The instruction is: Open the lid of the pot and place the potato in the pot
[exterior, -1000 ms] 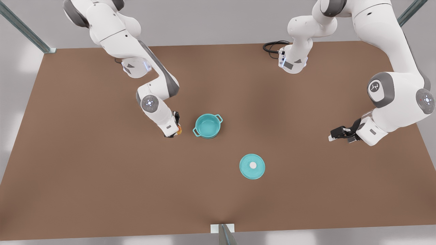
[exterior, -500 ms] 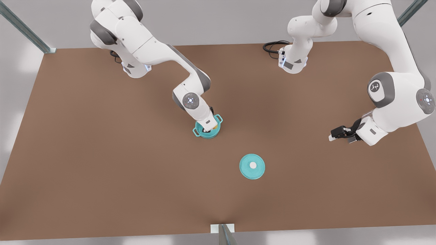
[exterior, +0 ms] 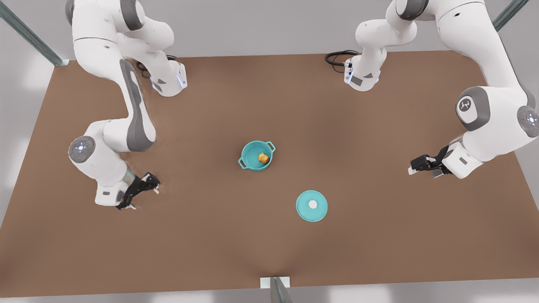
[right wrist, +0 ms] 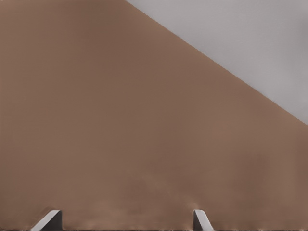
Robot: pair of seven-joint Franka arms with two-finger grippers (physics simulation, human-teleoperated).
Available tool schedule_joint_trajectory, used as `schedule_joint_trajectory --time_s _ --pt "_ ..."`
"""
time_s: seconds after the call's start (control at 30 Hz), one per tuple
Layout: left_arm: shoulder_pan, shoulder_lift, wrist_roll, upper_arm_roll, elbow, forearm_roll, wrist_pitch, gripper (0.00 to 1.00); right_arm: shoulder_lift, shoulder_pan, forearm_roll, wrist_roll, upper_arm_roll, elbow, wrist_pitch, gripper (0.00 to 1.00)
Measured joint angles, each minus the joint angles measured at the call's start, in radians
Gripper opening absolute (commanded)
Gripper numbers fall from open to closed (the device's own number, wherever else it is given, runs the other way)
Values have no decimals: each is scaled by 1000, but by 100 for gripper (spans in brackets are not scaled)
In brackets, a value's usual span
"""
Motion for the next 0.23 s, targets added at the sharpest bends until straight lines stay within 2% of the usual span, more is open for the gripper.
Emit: schedule_joint_trajectory --time_s 0.23 --pt "-2 -1 2 -11 18 3 0 100 12 -24 -6 46 -6 68 -234 100"
